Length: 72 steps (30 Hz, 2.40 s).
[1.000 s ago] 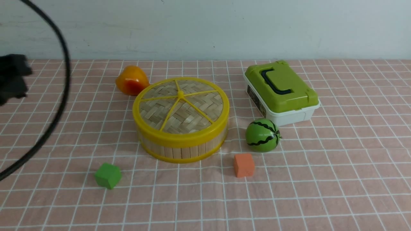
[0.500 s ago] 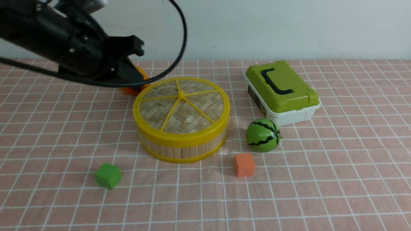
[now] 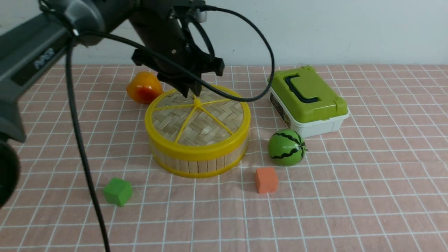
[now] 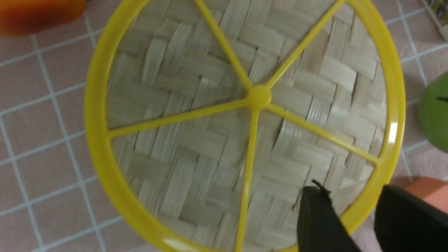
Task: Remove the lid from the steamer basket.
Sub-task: Use the left arm to lift the lid of the steamer, then use the left arm to place the steamer lid on the table
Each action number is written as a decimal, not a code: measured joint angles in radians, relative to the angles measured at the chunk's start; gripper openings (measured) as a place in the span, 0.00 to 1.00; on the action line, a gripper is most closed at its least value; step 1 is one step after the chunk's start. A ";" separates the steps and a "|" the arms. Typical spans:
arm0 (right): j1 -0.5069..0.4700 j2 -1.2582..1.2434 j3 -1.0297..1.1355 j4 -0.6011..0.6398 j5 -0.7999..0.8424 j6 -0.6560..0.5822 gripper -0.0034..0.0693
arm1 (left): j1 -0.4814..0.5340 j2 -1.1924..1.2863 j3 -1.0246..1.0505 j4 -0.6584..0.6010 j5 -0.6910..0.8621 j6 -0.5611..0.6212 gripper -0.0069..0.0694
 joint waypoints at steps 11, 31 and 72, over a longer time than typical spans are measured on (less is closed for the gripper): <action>0.000 0.000 0.000 0.000 0.000 0.000 0.38 | 0.003 0.158 -0.100 0.051 -0.083 -0.009 0.61; 0.000 0.000 0.000 0.000 0.000 0.000 0.38 | 0.003 0.212 -0.108 0.109 -0.086 -0.089 0.21; 0.000 0.000 0.000 0.000 0.000 0.000 0.38 | 0.354 -0.006 0.459 0.355 -0.426 -0.388 0.23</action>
